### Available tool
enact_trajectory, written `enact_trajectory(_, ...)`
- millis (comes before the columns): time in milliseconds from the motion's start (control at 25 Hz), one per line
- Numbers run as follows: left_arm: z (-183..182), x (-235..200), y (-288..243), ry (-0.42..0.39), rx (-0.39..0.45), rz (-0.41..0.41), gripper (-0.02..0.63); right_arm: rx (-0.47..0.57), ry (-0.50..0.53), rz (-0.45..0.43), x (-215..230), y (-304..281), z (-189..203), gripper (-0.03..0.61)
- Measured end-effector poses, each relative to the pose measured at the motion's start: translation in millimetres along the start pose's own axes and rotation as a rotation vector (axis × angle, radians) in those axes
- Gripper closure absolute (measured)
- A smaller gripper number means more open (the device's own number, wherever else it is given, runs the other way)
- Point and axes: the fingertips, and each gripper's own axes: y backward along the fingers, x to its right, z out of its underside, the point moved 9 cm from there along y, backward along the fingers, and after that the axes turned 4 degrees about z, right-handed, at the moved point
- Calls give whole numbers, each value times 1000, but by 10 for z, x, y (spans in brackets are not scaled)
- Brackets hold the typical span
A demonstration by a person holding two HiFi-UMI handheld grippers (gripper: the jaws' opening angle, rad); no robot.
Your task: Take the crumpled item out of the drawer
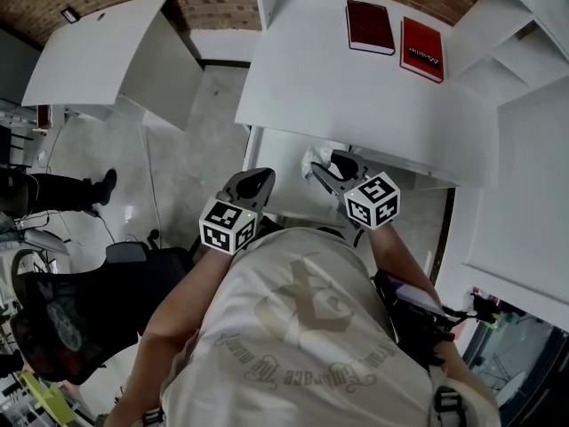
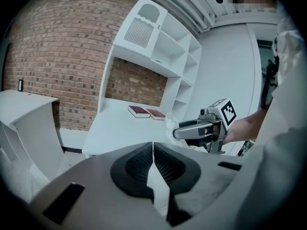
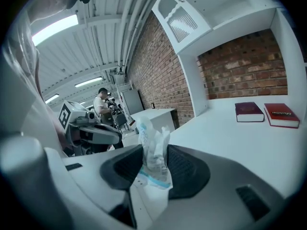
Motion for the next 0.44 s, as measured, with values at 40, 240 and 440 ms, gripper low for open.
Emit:
enact_trajectory(40, 11, 17, 2, 1, -1, -3, 586, -2, 1, -5, 4, -4, 9, 408)
enact_trajectory(240, 111, 7, 100, 29, 4, -47, 586, -15, 9, -34, -28, -47, 77, 408)
enact_trajectory(440, 165, 5, 184, 40, 15, -71, 586, -26, 12, -41, -71, -50, 141, 408)
